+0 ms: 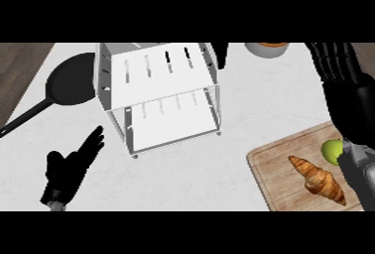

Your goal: Pick the croissant from the cutting board and place it in the tiered basket

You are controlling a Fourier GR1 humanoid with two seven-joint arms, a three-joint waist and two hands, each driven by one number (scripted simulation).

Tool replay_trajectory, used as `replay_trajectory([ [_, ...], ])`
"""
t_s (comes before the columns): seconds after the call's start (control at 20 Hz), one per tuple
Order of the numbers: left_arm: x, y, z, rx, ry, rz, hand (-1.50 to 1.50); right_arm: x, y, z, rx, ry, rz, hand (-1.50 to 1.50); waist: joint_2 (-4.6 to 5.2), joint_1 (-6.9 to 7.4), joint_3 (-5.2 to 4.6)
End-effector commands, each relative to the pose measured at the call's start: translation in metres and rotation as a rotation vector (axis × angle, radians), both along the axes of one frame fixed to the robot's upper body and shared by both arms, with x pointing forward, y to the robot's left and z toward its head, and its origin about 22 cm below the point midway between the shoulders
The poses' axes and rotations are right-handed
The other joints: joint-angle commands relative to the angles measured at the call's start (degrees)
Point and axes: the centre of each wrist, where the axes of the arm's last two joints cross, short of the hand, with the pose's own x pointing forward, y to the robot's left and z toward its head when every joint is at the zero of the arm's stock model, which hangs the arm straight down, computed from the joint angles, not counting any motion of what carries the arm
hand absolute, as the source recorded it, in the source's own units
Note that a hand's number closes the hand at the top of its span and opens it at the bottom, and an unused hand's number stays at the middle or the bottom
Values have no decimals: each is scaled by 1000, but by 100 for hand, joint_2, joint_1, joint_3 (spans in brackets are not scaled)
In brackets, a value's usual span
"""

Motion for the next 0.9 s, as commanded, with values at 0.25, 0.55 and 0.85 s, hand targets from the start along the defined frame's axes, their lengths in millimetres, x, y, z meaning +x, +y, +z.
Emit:
replay_trajectory([
  [0.25,46,-24,68,18,-448,32,0,2,1,-44,309,246,577,150,339,391,-83],
  [0.55,48,-49,67,-32,-472,26,0,-20,-22,-123,396,616,793,-150,438,358,-98],
  [0.85,50,-55,60,-30,-469,71,0,-8,-114,-85,295,457,1037,-150,376,224,-133],
])
